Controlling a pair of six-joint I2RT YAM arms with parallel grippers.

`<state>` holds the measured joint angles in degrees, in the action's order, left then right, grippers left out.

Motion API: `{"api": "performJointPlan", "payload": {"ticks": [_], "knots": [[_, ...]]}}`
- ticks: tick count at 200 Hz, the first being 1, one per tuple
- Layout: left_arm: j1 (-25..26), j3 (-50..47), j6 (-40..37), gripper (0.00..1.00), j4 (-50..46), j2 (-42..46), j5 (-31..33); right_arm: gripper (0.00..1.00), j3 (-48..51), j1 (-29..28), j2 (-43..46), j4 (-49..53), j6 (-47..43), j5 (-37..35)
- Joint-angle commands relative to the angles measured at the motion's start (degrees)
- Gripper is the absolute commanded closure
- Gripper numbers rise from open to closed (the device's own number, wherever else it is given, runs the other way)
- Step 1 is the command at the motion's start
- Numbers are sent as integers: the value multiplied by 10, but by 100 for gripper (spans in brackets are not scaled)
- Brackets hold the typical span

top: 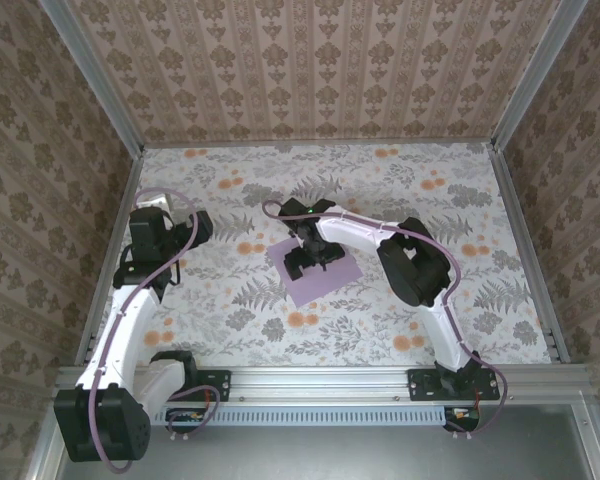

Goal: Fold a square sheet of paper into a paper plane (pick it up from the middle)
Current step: First fold in half a square sheet of paper at the center of the table.

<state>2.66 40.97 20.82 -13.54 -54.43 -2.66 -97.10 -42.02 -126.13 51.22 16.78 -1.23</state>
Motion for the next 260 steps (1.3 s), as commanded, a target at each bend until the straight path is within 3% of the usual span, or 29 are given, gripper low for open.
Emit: {"api": "performJointPlan", "payload": {"ticks": [1, 137, 222, 260], "knots": [[4, 10, -4, 0, -1, -1, -5, 2, -6, 6, -26, 28, -9, 11], [11, 10, -5, 0, -4, 0, 1, 17, 6, 10, -56, 28, 13, -39], [21, 9, 4, 0, -5, -3, -7, 29, 25, 15, -8, -4, 32, -14], [31, 15, 9, 0, -20, -20, -34, 16, 31, 17, 33, -15, 41, 4]]}}
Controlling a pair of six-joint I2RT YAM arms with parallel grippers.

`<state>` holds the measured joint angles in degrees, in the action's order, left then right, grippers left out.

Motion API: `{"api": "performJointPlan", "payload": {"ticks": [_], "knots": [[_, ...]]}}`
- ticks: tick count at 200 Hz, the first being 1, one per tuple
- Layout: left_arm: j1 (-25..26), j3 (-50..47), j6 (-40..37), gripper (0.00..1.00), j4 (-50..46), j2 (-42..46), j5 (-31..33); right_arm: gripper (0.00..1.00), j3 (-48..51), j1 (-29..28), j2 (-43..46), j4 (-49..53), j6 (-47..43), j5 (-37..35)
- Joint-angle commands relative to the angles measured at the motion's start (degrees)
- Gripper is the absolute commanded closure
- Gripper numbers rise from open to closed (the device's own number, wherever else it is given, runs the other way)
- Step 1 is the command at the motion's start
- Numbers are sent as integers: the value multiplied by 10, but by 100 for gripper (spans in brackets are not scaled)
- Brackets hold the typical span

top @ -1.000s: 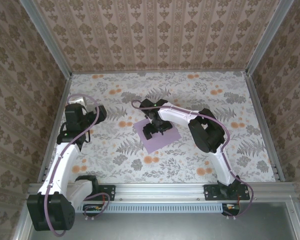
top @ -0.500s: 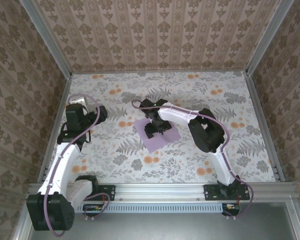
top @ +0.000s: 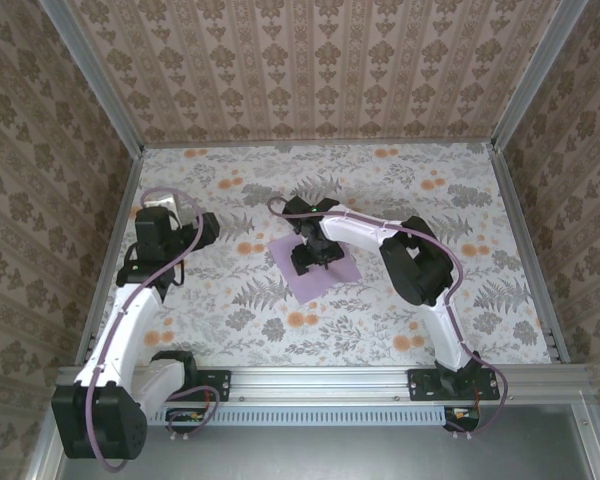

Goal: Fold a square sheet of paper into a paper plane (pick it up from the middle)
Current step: First fold in half a square sheet of paper at the center of the table.

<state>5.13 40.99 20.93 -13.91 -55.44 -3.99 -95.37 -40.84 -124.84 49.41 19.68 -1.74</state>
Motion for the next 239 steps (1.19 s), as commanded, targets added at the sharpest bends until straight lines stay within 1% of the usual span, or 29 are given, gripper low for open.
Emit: {"api": "performJointPlan", "payload": {"ticks": [1, 32, 57, 89, 135, 168, 192, 218, 239], "knots": [[7, 16, 8, 0, -17, -11, -21, 16, 14, 6, 21, 4, 12, 7], [10, 17, 9, 0, -15, -17, -28, 8, 9, 5, 54, -2, 16, -16], [11, 16, 12, 0, -16, -21, -36, 4, -11, 5, 37, 5, 19, -25], [13, 14, 26, 0, -19, -26, -55, 2, -37, 10, -6, 12, 36, -23], [26, 16, 71, 0, -22, -67, -115, 4, -38, 23, -34, 4, 53, -23], [65, 25, 102, 1, -22, -118, -124, 8, -33, 24, -50, 15, 49, -36], [91, 27, 127, 3, -10, -152, -132, 18, -16, 27, -50, 9, 55, -46], [119, 25, 151, 5, 10, -179, -137, 25, -1, 33, -34, -4, 63, -46], [128, 18, 175, 6, 29, -189, -146, 33, 18, 39, 0, -29, 68, -20]]}}
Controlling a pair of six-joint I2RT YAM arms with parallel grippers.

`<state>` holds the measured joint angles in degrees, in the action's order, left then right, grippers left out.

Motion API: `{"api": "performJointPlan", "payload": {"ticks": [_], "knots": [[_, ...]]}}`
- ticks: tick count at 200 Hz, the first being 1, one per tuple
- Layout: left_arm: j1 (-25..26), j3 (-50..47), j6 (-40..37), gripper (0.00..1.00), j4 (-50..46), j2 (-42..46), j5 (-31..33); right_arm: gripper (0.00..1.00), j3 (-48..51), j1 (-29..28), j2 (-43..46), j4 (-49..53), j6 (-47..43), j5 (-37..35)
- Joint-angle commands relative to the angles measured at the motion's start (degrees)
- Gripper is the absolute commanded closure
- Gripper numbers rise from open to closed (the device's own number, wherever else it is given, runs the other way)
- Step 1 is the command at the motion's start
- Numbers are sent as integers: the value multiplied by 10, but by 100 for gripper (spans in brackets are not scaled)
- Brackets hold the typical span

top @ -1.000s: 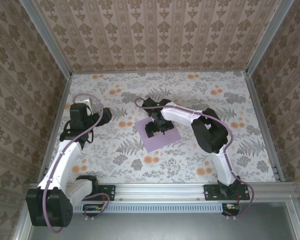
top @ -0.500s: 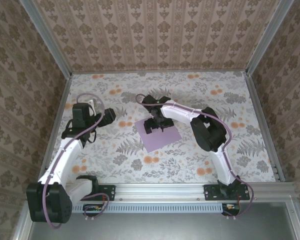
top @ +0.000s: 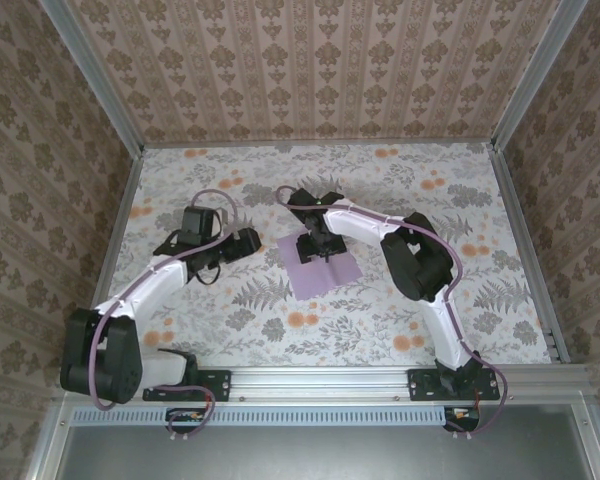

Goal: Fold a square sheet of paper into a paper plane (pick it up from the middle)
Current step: First fold in half a square sheet of paper at the center of the table.

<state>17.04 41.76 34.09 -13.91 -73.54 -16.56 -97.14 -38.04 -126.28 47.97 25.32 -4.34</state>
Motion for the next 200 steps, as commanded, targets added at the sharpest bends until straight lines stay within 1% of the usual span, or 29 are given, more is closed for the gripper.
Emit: {"api": "performJointPlan", "payload": {"ticks": [1, 13, 15, 25, 26, 27, 30, 36, 39, 40, 42, 45, 46, 47, 48, 51, 59, 69, 82, 92, 96, 114, 129, 148, 162, 183, 200], "knots": [[9, 9, 45, 6, 31, -8, -22, 33, 37, 11, 16, -17, 11, 9], [9, -1, 59, 7, 53, -10, -37, 39, 52, 18, 41, -41, 13, 52], [9, -3, 63, 7, 56, -10, -39, 41, 56, 20, 48, -48, 13, 67], [8, -11, 74, 7, 72, -9, -50, 46, 72, 27, 67, -74, 16, 122], [8, -11, 75, 7, 73, -9, -52, 47, 74, 28, 69, -77, 17, 129], [8, -12, 75, 8, 75, -9, -53, 49, 79, 31, 75, -88, 18, 151], [7, -13, 78, 8, 79, -10, -58, 50, 81, 32, 77, -91, 19, 159], [4, -16, 83, 8, 87, -10, -70, 56, 96, 41, 90, -119, 27, 218], [2, -18, 84, 8, 91, -11, -77, 56, 99, 44, 93, -125, 31, 231], [2, -18, 85, 8, 93, -11, -79, 57, 106, 47, 97, -138, 34, 253], [-1, -19, 87, 8, 95, -11, -85, 58, 109, 48, 99, -144, 35, 263], [-4, -20, 89, 8, 99, -11, -92, 60, 123, 54, 107, -166, 46, 303], [-5, -20, 89, 8, 101, -11, -96, 60, 123, 54, 107, -166, 46, 303], [-6, -21, 89, 8, 102, -11, -99, 60, 131, 57, 111, -187, 51, 321], [-7, -21, 90, 8, 103, -11, -102, 60, 131, 57, 111, -187, 51, 321], [-11, -23, 93, 8, 107, -11, -111, 61, 148, 63, 120, -220, 66, 357], [-22, -26, 99, 8, 117, -11, -131, 62, 176, 72, 136, -280, 95, 407], [-33, -33, 108, 9, 137, -9, -160, 62, 210, 86, 158, -350, 135, 460], [-42, -42, 118, 9, 161, -8, -189, 61, 235, 99, 174, -416, 175, 507], [-44, -45, 123, 9, 172, -10, -199, 61, 246, 106, 179, -449, 198, 532], [-45, -46, 125, 9, 177, -11, -218, 61, 250, 109, 180, -463, 211, 541], [-45, -53, 145, 9, 215, -22, -247, 61, 269, 117, 181, -538, 264, 586], [-40, -60, 153, 11, 242, -31, -255, 61, 277, 121, 178, -581, 297, 610], [-20, -56, 146, 13, 249, -41, -258, 61, 283, 121, 177, -610, 309, 631], [-9, -52, 147, 16, 261, -51, -268, 61, 284, 121, 179, -613, 307, 639], [-4, -60, 173, 22, 310, -61, -280, 60, 285, 122, 177, -616, 308, 647], [-3, -66, 197, 23, 349, -71, -287, 60, 288, 123, 176, -624, 314, 653]]}}
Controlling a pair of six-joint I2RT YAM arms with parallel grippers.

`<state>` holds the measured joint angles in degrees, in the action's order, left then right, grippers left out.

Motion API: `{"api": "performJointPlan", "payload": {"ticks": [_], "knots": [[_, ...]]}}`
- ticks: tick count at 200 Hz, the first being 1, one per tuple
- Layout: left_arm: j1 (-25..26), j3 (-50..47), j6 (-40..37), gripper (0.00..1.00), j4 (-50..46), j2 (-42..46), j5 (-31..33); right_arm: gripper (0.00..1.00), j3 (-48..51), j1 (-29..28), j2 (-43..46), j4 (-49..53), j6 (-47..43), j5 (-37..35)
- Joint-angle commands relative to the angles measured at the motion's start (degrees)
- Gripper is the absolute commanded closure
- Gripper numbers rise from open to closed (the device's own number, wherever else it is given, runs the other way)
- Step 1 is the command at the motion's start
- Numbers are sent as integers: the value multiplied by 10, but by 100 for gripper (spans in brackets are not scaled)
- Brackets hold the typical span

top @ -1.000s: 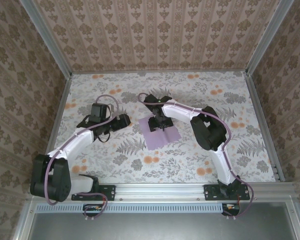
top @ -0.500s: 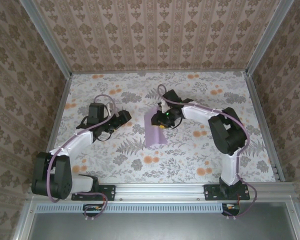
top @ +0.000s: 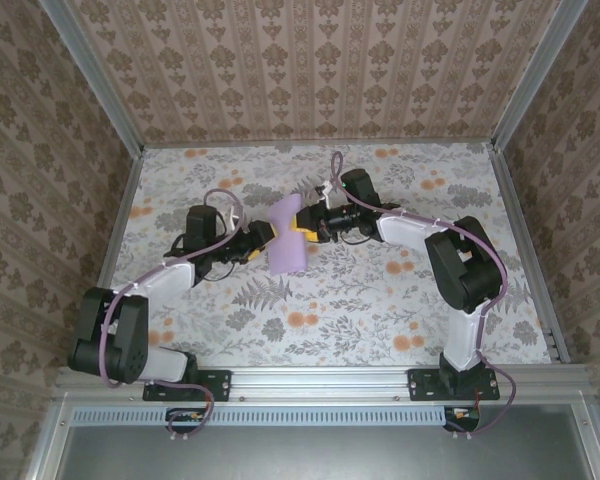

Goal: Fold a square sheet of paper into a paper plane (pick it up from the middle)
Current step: First fold in half a square sheet of paper at the center of the table.

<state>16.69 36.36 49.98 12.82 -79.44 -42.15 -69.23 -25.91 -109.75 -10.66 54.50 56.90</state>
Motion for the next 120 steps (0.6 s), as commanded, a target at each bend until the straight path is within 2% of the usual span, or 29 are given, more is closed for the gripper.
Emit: {"api": "performJointPlan", "payload": {"ticks": [1, 34, 84, 120], "knots": [[1, -12, 39, 23, 83, -12, -32, 60, 9, 2, 10, -39, 23, 41], [2, -19, 66, 30, 138, -26, -45, 59, 15, 3, 6, -65, 47, 48], [2, -26, 66, 48, 150, -10, -41, 59, 19, 9, -3, -61, 48, 45], [1, -33, 67, 56, 158, 1, -35, 59, 17, 10, -12, -50, 44, 41]]}}
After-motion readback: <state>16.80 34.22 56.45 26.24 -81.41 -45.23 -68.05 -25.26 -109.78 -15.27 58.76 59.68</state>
